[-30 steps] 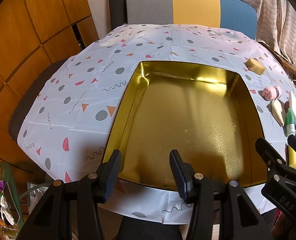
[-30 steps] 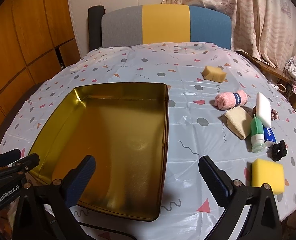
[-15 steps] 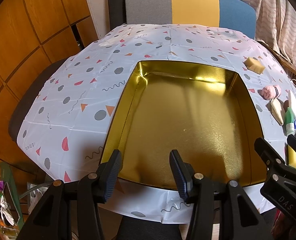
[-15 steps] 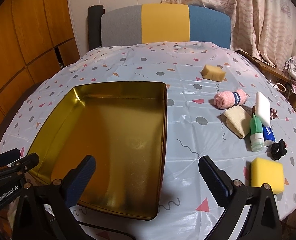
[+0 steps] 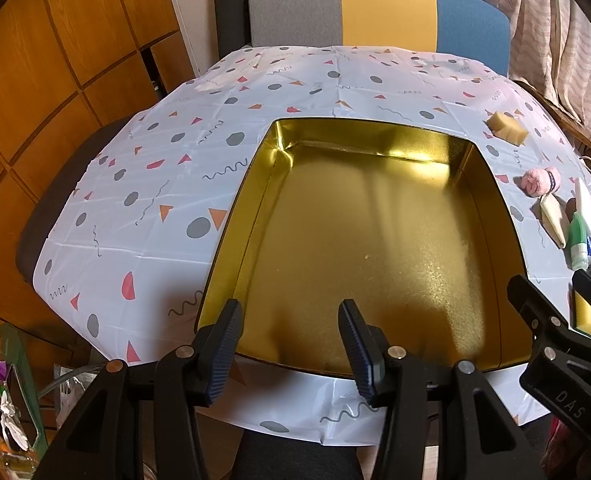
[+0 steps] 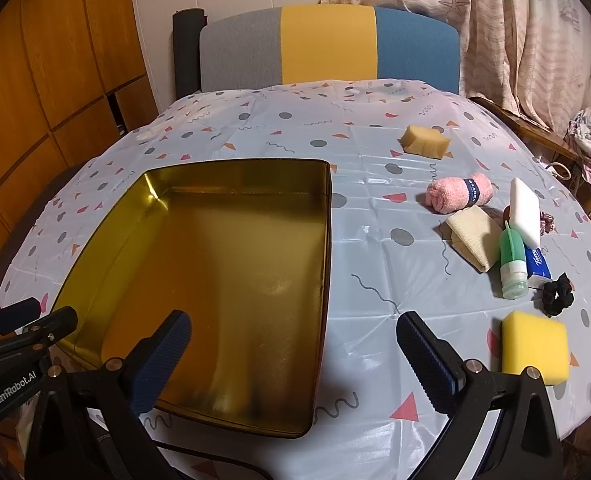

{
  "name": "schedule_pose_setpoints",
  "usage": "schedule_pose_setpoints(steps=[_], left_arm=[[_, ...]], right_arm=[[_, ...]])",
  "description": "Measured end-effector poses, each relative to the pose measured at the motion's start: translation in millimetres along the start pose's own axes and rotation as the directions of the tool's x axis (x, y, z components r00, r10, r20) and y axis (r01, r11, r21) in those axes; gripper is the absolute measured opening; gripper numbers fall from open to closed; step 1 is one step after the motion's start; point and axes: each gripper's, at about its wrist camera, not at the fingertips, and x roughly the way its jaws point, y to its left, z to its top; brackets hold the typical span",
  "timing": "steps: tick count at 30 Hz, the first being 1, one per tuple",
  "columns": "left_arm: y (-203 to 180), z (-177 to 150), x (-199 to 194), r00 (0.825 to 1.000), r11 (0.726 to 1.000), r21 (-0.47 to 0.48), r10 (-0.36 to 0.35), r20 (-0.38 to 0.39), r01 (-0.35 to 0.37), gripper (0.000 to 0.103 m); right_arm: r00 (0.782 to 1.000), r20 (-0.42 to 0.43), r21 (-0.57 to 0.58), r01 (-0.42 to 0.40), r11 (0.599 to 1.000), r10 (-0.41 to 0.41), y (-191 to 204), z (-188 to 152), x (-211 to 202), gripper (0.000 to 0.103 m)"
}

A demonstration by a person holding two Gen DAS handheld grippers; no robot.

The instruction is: Organize rigid objects

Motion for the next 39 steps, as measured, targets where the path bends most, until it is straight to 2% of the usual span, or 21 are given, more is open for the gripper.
schedule_pose_setpoints(steps=[24,35,39], left_arm=[[-5.3,-0.5,0.7,1.000,1.000,0.002,-0.013,-0.016,0.013,0.050],[-14.5,0.4,-3.3,1.000,1.000,0.022,-0.013,-0.006,0.013,0.050],[-21.5,0.7,-5.6,0.999,0.999,0.042,-0.035,0.000,0.035,0.050]], right_arm=[[1.000,0.017,0.028,-0.011,1.000,0.011,-7.4,-2.9,-6.7,0.103],[0.999,0.033,0.028,0.006,1.000,-0.007,-16.0,-3.2,-12.5,0.103],[0.999,0.047,0.034,0.019,0.999,-0.021,-25.0,-3.8,-17.2,0.103]])
